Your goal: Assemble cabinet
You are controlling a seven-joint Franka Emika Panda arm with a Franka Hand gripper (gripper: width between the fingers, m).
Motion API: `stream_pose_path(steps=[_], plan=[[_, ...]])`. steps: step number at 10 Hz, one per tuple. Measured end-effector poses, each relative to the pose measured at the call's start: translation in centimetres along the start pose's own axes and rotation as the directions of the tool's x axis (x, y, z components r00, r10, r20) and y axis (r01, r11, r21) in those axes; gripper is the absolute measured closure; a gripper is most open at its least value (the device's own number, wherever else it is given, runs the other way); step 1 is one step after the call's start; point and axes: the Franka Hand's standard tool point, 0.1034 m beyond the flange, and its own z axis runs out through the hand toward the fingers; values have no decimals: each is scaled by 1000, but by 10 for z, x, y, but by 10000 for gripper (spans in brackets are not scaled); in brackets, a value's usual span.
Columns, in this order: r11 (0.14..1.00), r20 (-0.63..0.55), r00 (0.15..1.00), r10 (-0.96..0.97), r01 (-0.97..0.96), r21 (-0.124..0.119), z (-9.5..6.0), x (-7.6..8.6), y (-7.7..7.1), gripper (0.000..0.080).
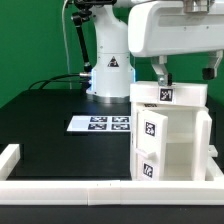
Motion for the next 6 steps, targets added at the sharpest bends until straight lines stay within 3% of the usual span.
stream_pose_path(steps=[6], plan=[[933,24,933,-359,359,7,9,-16,6,2]])
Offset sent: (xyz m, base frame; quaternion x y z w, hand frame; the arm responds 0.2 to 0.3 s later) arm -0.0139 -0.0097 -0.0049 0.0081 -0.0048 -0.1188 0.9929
